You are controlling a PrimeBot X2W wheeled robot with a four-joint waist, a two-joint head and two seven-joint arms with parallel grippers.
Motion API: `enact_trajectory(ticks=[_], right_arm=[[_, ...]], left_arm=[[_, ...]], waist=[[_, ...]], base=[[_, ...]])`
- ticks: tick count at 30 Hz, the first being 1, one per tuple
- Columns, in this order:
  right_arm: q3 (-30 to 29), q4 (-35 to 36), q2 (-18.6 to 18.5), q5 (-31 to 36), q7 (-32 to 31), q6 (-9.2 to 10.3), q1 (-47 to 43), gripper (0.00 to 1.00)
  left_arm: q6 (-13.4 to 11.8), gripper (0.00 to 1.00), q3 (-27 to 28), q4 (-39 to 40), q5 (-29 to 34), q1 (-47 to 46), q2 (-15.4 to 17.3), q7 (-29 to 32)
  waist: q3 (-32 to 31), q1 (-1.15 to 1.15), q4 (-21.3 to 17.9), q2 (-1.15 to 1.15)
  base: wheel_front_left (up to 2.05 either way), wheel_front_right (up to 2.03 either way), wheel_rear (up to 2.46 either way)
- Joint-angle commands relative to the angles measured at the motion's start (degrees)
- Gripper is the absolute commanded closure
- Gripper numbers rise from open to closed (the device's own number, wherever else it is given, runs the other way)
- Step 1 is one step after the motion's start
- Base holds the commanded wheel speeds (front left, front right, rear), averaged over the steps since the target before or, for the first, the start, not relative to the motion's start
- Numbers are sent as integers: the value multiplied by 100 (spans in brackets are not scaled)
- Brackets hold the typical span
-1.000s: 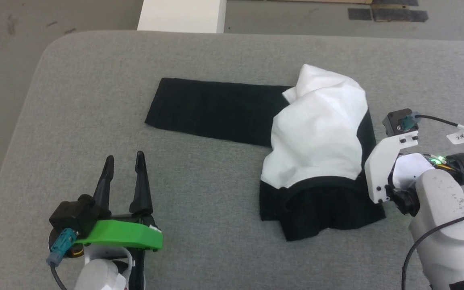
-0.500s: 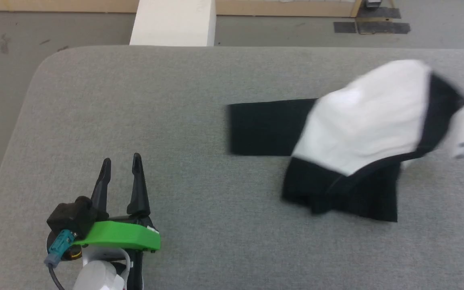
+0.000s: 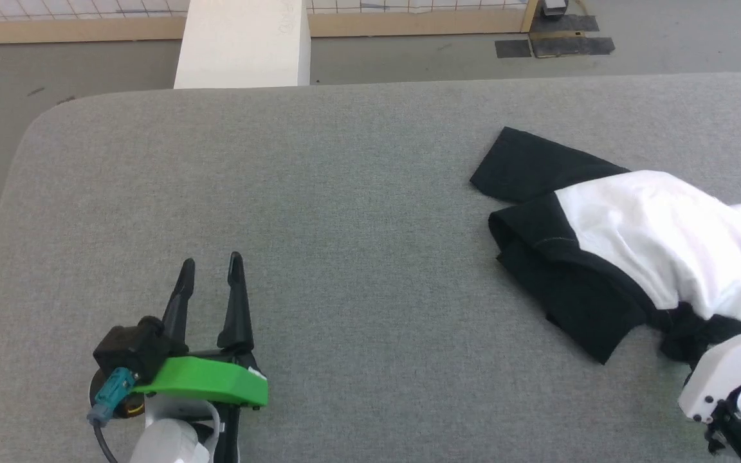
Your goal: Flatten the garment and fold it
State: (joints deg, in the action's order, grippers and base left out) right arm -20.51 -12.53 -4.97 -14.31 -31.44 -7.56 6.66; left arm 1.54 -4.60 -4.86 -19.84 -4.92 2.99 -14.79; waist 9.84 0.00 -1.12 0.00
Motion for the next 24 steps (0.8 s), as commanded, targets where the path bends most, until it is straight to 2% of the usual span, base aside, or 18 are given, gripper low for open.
enact_trajectory(ticks=[1,7,12,18,24], right_arm=[[-55,181,27,-54,247,8,17,0],[-720,710,190,49,1668,8,105,0],[-844,735,206,-273,2393,8,25,0],[-463,614,208,-351,2960,8,-45,0],[687,546,208,47,2506,8,21,0]], left_arm=[[37,0,-12,-19,-16,-32,-11,-20],[44,0,-80,-91,-54,-63,-11,-20],[1,0,-85,-75,-259,-5,-11,-20],[14,0,-305,-96,-611,-169,-11,-20],[-2,0,-508,-137,-552,-597,-11,-20]], waist=[[4,0,-7,0],[-98,0,47,0],[-156,0,75,0],[-155,0,-60,0],[-94,0,-324,0]], base=[[0,0,0],[0,0,0],[0,0,0],[0,0,0],[0,0,0]])
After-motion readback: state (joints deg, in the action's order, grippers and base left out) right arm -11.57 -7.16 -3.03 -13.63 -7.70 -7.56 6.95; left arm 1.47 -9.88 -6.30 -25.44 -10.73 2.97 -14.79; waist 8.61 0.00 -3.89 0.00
